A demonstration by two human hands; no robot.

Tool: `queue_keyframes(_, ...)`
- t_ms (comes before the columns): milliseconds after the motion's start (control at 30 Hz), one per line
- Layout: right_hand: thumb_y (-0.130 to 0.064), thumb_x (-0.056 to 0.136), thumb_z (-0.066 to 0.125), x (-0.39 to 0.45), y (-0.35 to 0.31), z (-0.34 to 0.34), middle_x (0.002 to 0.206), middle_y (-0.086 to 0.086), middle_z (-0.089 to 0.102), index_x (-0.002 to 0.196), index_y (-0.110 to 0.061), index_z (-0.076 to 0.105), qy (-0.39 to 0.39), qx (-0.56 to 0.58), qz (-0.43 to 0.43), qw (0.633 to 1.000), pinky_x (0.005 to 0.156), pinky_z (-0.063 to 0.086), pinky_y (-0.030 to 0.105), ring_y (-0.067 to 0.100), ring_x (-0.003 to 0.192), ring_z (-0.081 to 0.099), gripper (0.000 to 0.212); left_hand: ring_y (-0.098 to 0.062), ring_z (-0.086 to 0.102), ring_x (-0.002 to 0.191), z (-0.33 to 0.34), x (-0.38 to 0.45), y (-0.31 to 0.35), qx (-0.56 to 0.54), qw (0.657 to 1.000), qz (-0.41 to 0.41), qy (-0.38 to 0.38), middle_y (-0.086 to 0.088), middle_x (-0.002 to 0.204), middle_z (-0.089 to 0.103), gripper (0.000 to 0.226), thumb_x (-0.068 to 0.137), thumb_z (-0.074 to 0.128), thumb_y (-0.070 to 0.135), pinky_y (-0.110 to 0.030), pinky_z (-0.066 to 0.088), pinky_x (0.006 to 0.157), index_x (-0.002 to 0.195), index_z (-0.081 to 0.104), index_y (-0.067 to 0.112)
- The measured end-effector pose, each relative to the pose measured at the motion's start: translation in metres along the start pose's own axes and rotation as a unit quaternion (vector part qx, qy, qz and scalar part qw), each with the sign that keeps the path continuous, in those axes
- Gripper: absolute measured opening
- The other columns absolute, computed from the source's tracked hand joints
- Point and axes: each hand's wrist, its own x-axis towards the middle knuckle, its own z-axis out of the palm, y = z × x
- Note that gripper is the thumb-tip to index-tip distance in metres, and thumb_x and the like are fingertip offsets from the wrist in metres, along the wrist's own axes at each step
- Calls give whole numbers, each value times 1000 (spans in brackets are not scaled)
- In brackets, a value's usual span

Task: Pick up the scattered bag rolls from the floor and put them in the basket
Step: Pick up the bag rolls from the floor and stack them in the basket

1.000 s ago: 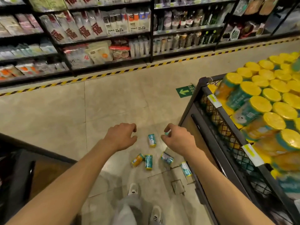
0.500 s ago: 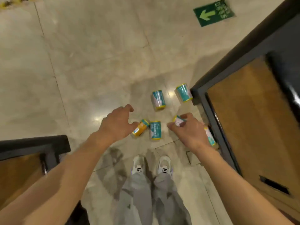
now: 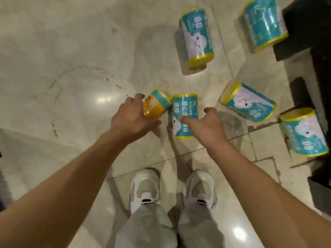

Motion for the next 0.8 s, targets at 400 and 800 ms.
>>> queue_keyframes(400, -65, 36, 78, 50, 7, 44, 113, 5, 60, 118, -21, 47, 34, 14, -16, 999, 86, 58, 47, 25, 98, 65, 98, -28, 58, 102, 34, 43, -17, 19, 998, 29, 52, -2, 109, 56, 70, 64, 76, 55, -45, 52, 80, 120, 49, 24)
queue_keyframes(800, -36, 63, 92, 47, -1, 25, 102, -1, 69, 113, -23, 52, 15, 136, -100, 985, 70, 59, 32, 14, 84, 72, 65, -12, 69, 88, 26, 36, -13, -297, 954, 33, -11, 8, 100, 70, 62, 60, 77, 62, -41, 60, 81, 111, 56, 36)
